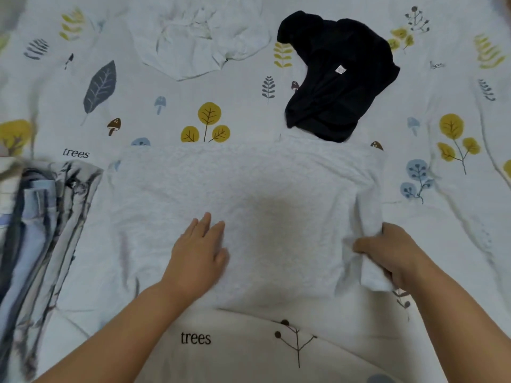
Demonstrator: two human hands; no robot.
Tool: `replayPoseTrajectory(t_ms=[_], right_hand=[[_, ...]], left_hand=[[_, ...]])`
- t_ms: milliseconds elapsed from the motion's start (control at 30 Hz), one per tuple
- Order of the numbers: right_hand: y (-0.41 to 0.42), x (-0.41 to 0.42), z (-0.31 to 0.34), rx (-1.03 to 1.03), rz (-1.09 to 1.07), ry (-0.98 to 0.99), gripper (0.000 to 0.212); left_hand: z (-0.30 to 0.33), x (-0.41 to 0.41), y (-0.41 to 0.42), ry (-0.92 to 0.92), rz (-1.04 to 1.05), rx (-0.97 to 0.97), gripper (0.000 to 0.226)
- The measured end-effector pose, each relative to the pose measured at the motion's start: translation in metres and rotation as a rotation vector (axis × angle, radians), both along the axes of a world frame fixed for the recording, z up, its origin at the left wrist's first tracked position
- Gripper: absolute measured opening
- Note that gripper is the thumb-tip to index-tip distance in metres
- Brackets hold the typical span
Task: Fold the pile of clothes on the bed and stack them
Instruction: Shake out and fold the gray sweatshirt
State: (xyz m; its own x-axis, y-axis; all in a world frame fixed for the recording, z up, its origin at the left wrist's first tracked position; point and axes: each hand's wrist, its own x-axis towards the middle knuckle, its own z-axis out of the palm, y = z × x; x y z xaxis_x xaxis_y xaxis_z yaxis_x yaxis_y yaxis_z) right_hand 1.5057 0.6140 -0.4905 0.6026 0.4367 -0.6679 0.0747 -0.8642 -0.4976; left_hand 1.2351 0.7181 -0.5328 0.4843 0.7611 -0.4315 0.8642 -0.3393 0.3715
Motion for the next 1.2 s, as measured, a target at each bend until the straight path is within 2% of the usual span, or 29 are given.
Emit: replayPoseTrajectory(t_ms=[200, 300, 400, 533, 700, 767, 833, 900, 967, 1067, 1133, 1200], right_hand=[[0.039, -0.067, 0.043, 0.112, 0.300, -0.263, 0.021], [0.063, -0.121, 0.063, 0.188, 0.408, -0.365, 0.027], [0.084, -0.178, 0.070, 0.269, 0.539, -0.377, 0.017], [0.101, -0.255, 0.043, 0.318, 0.748, -0.301, 0.041], [0.093, -0.303, -0.002, 0.243, 1.000, 0.018, 0.067], [0.085, -0.299, -0.008, 0.308, 1.051, 0.007, 0.062], [0.077, -0.286, -0.009, 0.411, 1.006, -0.018, 0.053], [0.071, -0.268, -0.007, 0.456, 0.936, -0.086, 0.050], [0.065, -0.248, -0.007, 0.470, 0.869, -0.202, 0.045], [0.061, -0.223, -0.011, 0.414, 0.778, -0.318, 0.038], [0.059, -0.211, -0.015, 0.365, 0.750, -0.354, 0.036], [0.058, -0.201, -0.019, 0.342, 0.731, -0.369, 0.036]], left_hand=[[0.022, -0.019, 0.024, -0.188, 0.168, -0.134, 0.039], [0.032, -0.041, 0.036, -0.303, 0.370, -0.224, 0.029], [0.039, -0.068, 0.046, -0.472, 0.651, -0.319, 0.021], [0.042, -0.102, 0.054, -0.650, 0.981, -0.469, 0.021], [0.032, -0.130, 0.059, -0.659, 1.105, -0.458, 0.022], [0.025, -0.131, 0.063, -0.574, 1.017, -0.300, 0.017], [0.020, -0.126, 0.065, -0.411, 0.770, -0.020, 0.021], [0.017, -0.112, 0.066, -0.339, 0.458, 0.188, 0.035], [0.012, -0.090, 0.065, -0.311, 0.187, 0.286, 0.050], [-0.002, -0.058, 0.070, -0.112, -0.017, 0.389, 0.069], [-0.011, -0.043, 0.081, 0.011, -0.015, 0.421, 0.059], [-0.014, -0.036, 0.092, -0.041, 0.034, 0.430, 0.030]])
